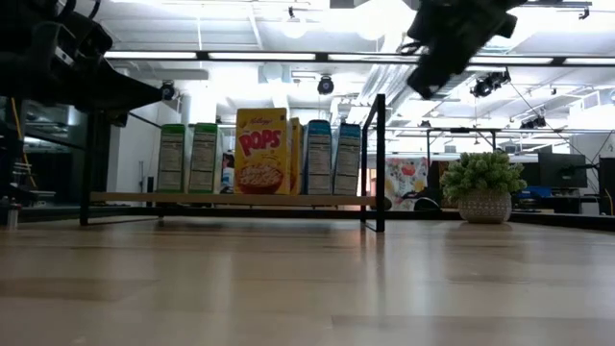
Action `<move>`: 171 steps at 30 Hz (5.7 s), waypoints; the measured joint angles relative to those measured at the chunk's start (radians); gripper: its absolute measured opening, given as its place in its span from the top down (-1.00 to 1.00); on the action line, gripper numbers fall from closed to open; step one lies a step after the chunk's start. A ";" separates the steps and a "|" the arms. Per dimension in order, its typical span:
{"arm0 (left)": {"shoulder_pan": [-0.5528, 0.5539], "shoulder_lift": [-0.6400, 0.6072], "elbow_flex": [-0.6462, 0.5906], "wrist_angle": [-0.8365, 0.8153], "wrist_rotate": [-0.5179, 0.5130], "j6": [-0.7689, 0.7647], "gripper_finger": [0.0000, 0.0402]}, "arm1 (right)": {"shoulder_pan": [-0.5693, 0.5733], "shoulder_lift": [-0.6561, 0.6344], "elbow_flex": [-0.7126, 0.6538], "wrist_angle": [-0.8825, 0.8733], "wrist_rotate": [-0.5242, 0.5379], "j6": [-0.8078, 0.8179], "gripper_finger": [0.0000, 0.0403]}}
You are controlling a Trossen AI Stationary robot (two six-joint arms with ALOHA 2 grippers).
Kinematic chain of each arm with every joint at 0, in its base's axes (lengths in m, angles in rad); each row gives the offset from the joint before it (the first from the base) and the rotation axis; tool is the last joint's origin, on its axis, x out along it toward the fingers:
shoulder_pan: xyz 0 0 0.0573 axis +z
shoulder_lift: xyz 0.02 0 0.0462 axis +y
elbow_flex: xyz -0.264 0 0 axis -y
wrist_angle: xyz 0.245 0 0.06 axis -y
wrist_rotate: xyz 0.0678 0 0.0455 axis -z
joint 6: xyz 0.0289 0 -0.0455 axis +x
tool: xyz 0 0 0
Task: Stack cereal on shelf
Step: Return to Home Position
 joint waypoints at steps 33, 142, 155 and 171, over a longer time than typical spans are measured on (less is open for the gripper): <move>0.000 0.000 0.000 -0.007 0.000 0.000 0.98 | 0.440 -0.688 -0.962 1.046 0.492 0.428 1.00; -0.039 -0.120 -0.001 -0.029 0.057 0.000 0.98 | 0.496 -1.214 -1.021 0.794 0.482 0.384 1.00; -0.039 -0.120 -0.001 -0.030 0.057 0.000 0.98 | 0.496 -1.214 -1.021 0.794 0.482 0.385 1.00; -0.038 -0.119 -0.001 -0.030 0.057 0.000 0.98 | 0.496 -1.214 -1.021 0.794 0.482 0.385 1.00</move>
